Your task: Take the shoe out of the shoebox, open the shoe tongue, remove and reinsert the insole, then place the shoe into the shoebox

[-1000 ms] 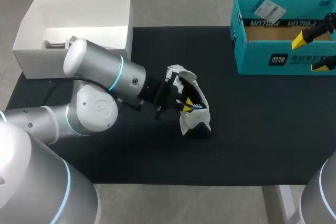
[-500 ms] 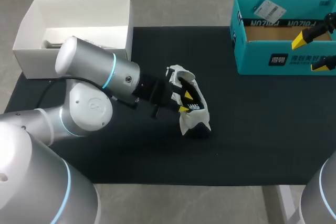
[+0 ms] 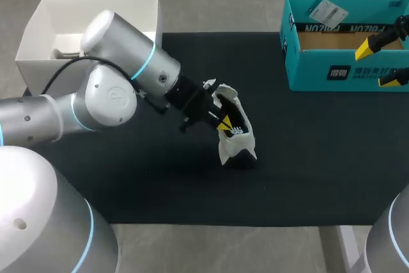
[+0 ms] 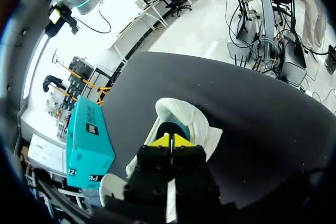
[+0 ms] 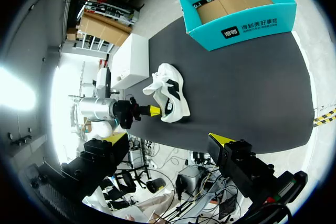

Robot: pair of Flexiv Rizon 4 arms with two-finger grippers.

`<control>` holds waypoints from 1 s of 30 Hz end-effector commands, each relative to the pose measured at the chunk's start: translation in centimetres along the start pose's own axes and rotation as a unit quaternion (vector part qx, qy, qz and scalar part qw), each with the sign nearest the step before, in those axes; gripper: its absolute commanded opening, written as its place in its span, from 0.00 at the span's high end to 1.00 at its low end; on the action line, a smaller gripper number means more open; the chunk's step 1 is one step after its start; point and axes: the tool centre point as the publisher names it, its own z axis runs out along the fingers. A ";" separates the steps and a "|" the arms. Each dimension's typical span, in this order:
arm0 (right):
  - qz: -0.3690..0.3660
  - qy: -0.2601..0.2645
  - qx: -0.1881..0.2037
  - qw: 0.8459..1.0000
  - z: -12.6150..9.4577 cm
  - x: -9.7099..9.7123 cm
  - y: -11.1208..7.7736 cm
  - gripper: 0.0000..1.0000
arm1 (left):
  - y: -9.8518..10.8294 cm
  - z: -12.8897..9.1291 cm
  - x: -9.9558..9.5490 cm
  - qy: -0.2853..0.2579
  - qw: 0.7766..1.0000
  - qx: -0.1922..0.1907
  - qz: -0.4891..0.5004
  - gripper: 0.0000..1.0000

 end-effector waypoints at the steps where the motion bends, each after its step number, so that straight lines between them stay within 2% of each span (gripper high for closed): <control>1: 0.001 -0.001 0.000 1.000 0.1 0.0 0.0 0.00 | 0.9 0.5 -1.4 0.168 0.984 0.033 0.042 1.00; 12: 0.001 -0.001 0.000 1.000 0.1 0.0 0.0 0.00 | -0.1 0.4 -1.2 0.278 0.940 0.093 0.175 1.00; 26: 0.001 -0.001 0.000 1.000 0.1 0.0 0.0 0.00 | -0.4 0.3 -1.2 0.276 0.942 0.086 0.172 1.00; 27: 0.001 -0.001 0.000 1.000 0.1 0.0 0.0 0.00 | -0.2 0.6 -1.2 0.262 0.946 0.072 0.177 1.00; 29: 0.001 -0.001 0.000 1.000 0.1 0.0 0.0 0.00 | 0.4 1.0 -1.2 0.228 0.957 0.071 0.162 1.00; 30: 0.001 -0.001 0.000 1.000 0.1 0.0 0.0 0.00 | 0.7 1.3 -1.2 0.232 0.958 0.059 0.159 1.00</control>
